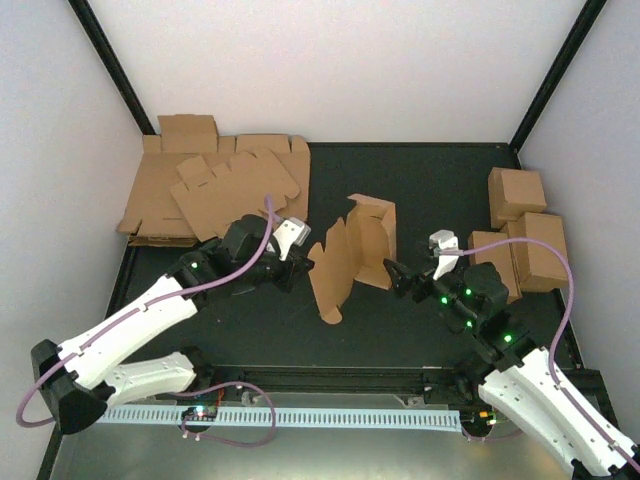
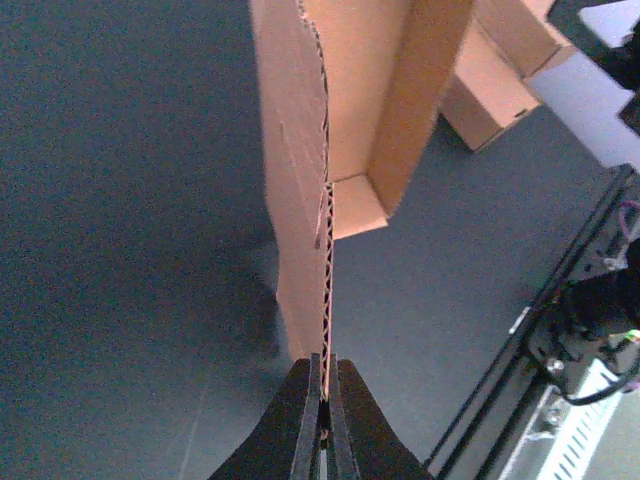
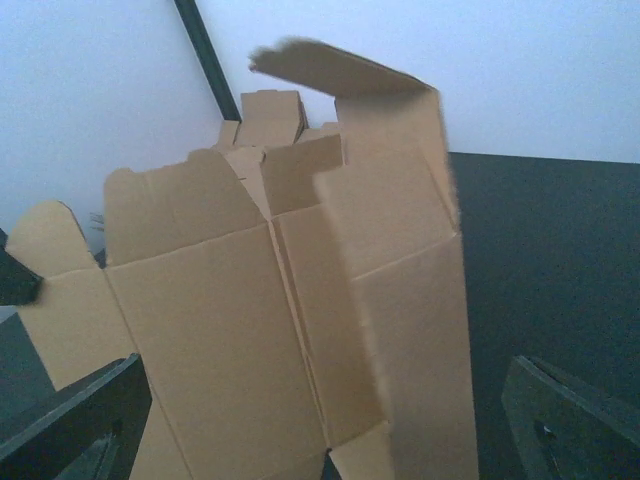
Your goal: Fold the paper box
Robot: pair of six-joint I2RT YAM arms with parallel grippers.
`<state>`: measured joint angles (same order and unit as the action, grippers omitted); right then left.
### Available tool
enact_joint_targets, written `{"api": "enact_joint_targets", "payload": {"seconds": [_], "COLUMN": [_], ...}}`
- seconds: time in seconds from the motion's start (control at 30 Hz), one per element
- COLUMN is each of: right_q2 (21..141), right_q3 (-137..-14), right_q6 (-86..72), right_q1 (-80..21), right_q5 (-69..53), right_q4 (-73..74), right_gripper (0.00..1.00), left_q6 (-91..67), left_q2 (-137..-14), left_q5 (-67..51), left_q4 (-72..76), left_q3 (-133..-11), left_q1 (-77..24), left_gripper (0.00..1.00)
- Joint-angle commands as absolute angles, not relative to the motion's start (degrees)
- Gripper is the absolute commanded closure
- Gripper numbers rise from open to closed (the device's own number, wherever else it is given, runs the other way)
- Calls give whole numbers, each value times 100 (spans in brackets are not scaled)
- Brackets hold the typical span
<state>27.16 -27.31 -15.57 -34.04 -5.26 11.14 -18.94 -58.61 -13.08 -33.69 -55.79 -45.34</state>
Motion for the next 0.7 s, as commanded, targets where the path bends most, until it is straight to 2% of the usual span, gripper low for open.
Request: {"api": "enact_joint_targets", "payload": {"seconds": [0.0, 0.2, 0.3, 0.4, 0.53, 0.67], "right_q2": [2734, 3028, 3545, 4023, 4041, 3820], "right_q3": [-2637, -2627, -2751, -2966, -2916, -2907], "right_q6": [-1610, -1707, -1747, -1932, -2027, -1984], "right_q1": [-3412, -3415, -3410, -3411, -3411, -3411], "right_q5": [-457, -547, -1052, -937, -729, -652], "right_q4": [954, 786, 686, 862, 662, 568], "right_gripper": [0, 0, 0, 0, 0, 0], "left_q6": [-1598, -1217, -1065, -941, -955, -1067], "left_q2": [-6059, -6310, -6167, -6032, -6037, -6121], "left_q5": [-959, -1054, -902, -588, -394, -820], "left_q4": [-3329, -3272, -2972, -2816, -2877, -3117], "left_q3": [-5566, -5444, -5152, -4944, -4979, -5376], "left_q1": [-4491, -4544, -4591, -4675, -4713, -4711], "left_gripper": [99, 98, 98, 98, 98, 98]}}
